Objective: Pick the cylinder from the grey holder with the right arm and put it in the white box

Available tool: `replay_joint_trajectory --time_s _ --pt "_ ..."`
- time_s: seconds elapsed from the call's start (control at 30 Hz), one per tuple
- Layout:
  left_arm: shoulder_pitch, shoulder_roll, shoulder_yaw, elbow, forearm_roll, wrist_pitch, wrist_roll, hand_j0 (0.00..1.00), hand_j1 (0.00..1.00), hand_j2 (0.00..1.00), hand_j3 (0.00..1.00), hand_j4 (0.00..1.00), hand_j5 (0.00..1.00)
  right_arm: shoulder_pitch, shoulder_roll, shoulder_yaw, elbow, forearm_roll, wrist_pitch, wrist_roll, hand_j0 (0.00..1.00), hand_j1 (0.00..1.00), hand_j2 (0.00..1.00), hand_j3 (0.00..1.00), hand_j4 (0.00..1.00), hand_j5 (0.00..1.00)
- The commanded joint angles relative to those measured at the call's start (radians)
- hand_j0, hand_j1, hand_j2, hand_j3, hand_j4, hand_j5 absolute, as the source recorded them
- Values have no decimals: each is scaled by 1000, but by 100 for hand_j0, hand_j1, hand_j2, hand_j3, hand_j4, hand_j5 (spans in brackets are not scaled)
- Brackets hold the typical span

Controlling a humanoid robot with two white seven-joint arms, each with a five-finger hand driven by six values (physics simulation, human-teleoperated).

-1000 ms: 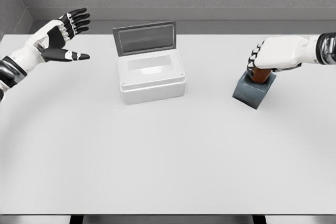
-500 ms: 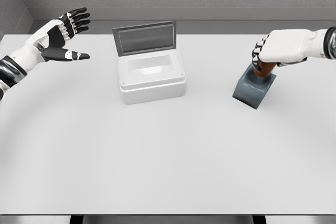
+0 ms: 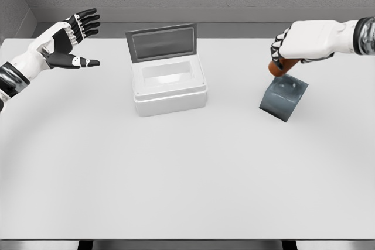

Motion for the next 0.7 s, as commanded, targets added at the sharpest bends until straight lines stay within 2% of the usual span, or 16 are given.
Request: replay_joint_trajectory --time_s 0.0,0.23,0.33,0.43,0.67 --pt "0 1 1 -1 6 0 0 100 100 100 100 100 100 0 14 -1 0 -2 3 -1 46 46 46 46 46 46" --pt "0 -1 1 -1 4 0 0 100 100 100 100 100 100 -6 31 -1 2 -1 3 -1 46 46 46 46 46 46" --pt "0 1 1 -2 4 0 0 100 100 100 100 100 100 -8 56 -1 5 -1 3 -1 45 45 45 45 45 45" --pt "0 1 1 -1 4 0 0 100 100 100 100 100 100 -23 90 -8 42 -1 3 -1 46 46 46 46 46 46" --pt "-5 1 1 -1 4 0 0 100 100 100 100 100 100 -34 111 -8 43 -1 3 -1 45 45 45 45 45 45"
